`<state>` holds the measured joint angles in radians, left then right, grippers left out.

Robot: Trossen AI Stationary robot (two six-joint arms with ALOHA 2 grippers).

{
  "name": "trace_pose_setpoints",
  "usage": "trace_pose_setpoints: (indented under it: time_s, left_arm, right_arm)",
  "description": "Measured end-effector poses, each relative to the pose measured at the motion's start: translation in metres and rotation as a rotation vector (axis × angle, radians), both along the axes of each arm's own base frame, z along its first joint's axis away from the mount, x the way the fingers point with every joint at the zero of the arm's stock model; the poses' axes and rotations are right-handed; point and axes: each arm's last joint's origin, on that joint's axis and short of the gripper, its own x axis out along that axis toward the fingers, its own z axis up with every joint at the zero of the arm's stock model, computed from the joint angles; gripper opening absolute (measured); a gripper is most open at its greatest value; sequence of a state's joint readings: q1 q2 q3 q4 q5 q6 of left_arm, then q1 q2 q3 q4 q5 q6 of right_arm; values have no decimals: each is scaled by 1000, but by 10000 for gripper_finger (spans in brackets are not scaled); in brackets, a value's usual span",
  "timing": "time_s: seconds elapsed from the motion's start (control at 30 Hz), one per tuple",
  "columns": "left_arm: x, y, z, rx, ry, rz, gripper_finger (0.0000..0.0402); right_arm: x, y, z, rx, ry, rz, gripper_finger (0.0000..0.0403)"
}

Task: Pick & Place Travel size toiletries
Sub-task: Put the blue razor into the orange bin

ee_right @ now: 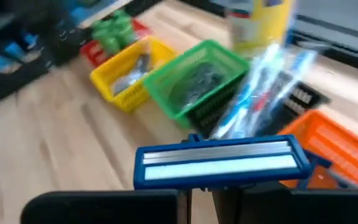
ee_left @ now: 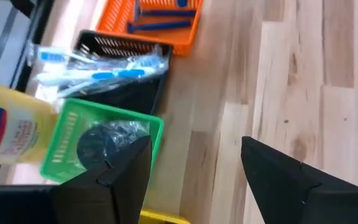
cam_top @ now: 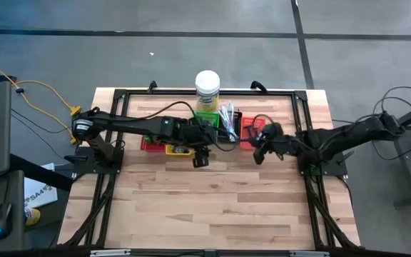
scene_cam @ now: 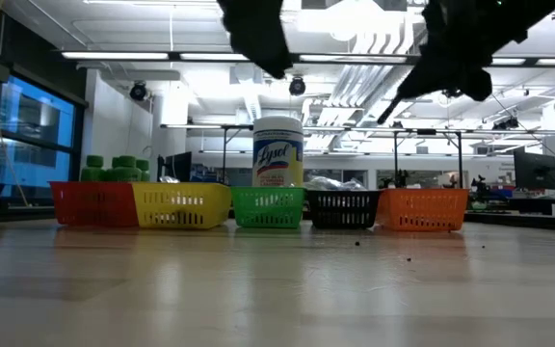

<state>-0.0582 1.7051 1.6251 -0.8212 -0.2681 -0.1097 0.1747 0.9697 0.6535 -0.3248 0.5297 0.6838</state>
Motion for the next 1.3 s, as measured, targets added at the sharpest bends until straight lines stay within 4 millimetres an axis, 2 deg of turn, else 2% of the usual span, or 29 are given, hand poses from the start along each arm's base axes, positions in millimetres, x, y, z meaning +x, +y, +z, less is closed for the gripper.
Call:
trace_pose_setpoints:
  time_s: [0.1, 0.27, 0.53, 0.73, 1.03, 1.23, 1.3]
  left_arm:
    - [-6, 1, 2, -1, -28, 11, 240]
    - [-17, 7, -9, -17, -31, 49, 241]
    - [-46, 24, -16, -77, -177, 157, 241]
    - [-79, 27, -31, -122, -301, 191, 241]
    - [-139, 26, -49, -193, -619, 220, 241]
    - [-178, 25, -65, -233, -765, 236, 241]
    - [-186, 25, -65, -246, -806, 237, 241]
  right_arm:
    - [-11, -12, 2, 40, 19, -73, 23]
    - [-22, -28, -2, 117, 89, -149, 23]
    - [-19, -56, -13, 131, 185, -245, 23]
    - [-10, -75, -32, 201, 306, -237, 23]
    - [-9, -92, -47, 405, 366, -181, 23]
    - [-9, -96, -51, 430, 391, -166, 24]
    - [-9, -96, -50, 431, 385, -167, 41]
